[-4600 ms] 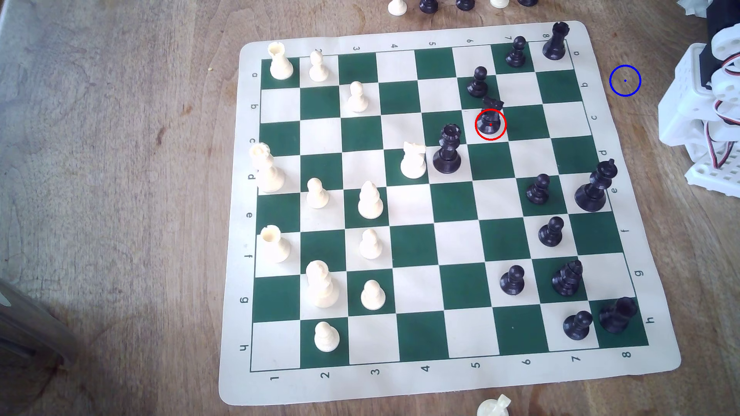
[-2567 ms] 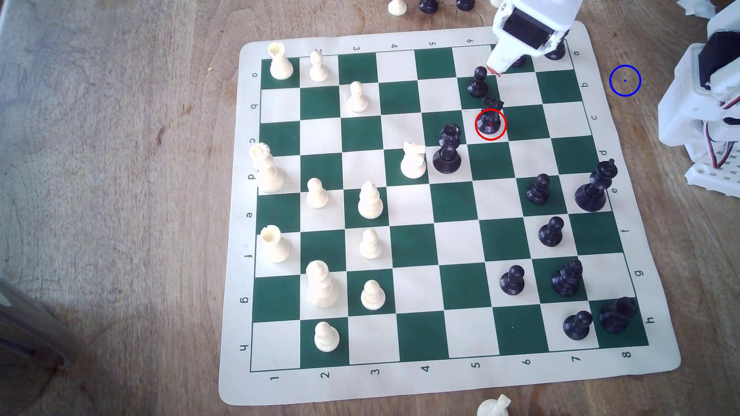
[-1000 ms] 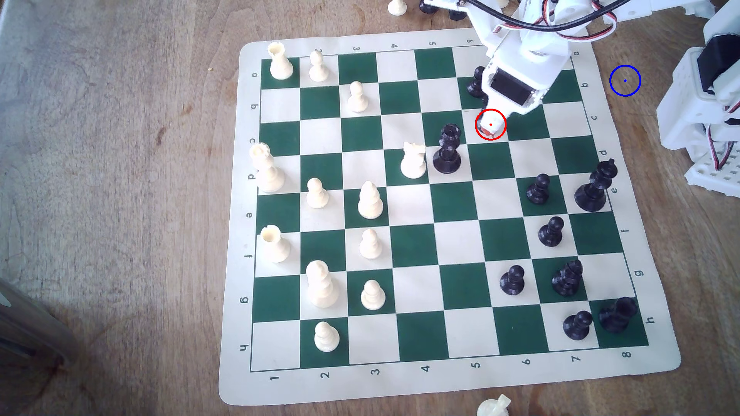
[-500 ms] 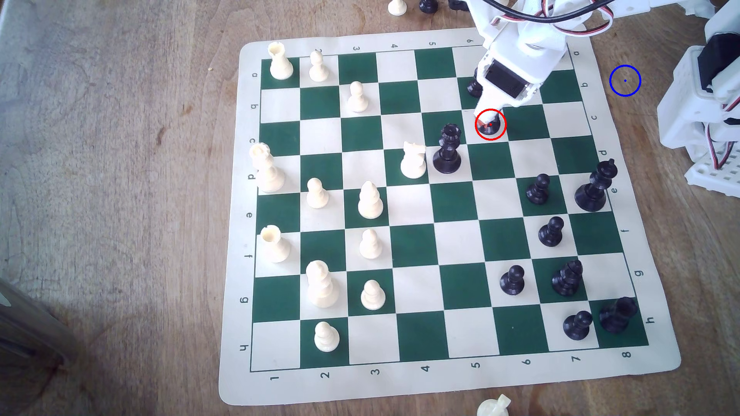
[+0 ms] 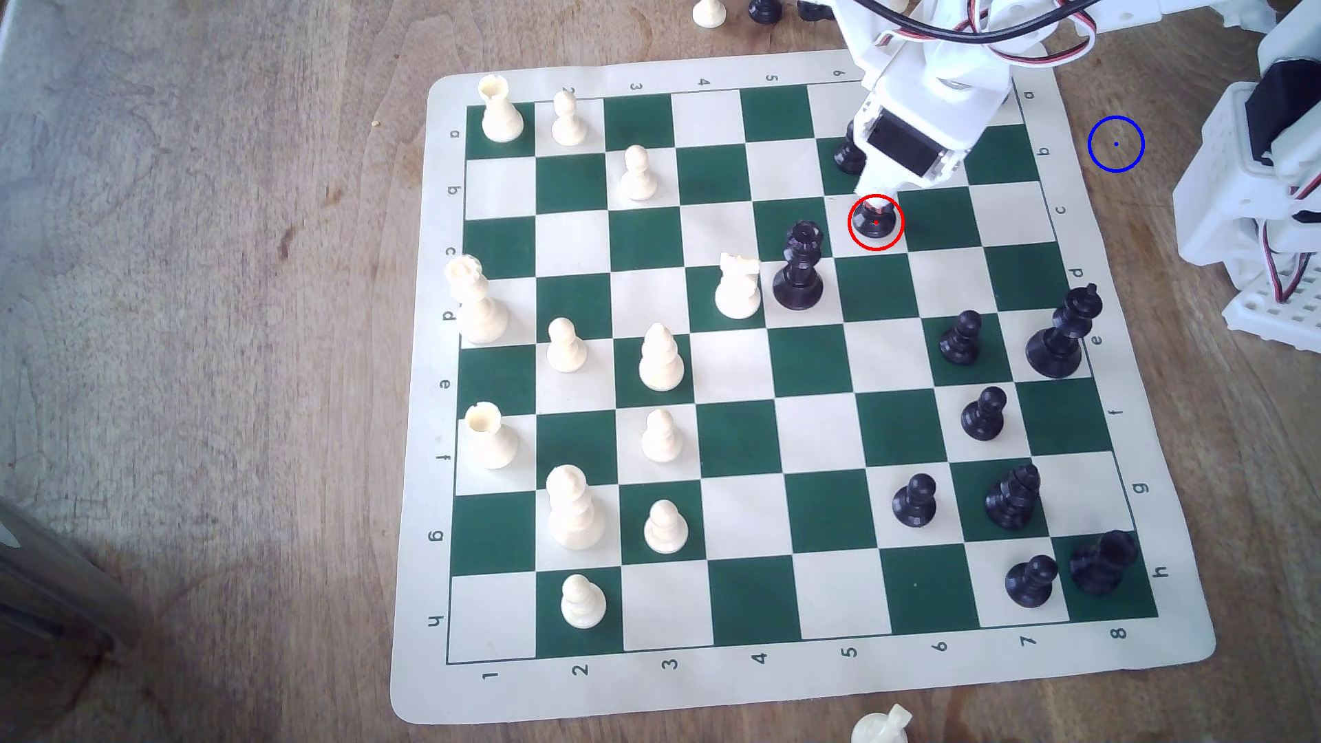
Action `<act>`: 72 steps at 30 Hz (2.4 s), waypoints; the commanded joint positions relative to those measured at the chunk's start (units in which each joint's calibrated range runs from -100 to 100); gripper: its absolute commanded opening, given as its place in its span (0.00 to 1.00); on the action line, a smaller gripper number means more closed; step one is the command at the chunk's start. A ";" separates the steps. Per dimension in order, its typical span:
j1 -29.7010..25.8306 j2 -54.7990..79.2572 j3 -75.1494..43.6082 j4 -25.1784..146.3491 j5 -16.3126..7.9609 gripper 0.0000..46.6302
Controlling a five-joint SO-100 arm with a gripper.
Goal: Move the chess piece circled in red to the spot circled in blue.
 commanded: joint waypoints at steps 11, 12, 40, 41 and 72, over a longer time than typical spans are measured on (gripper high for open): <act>9.98 -5.94 -37.26 35.22 4.93 0.01; 12.17 -6.28 -36.71 35.31 5.81 0.01; 42.67 -12.14 3.00 16.47 18.66 0.01; 42.59 -12.05 3.18 16.39 18.66 0.01; 42.52 -15.11 -8.97 12.21 20.46 0.35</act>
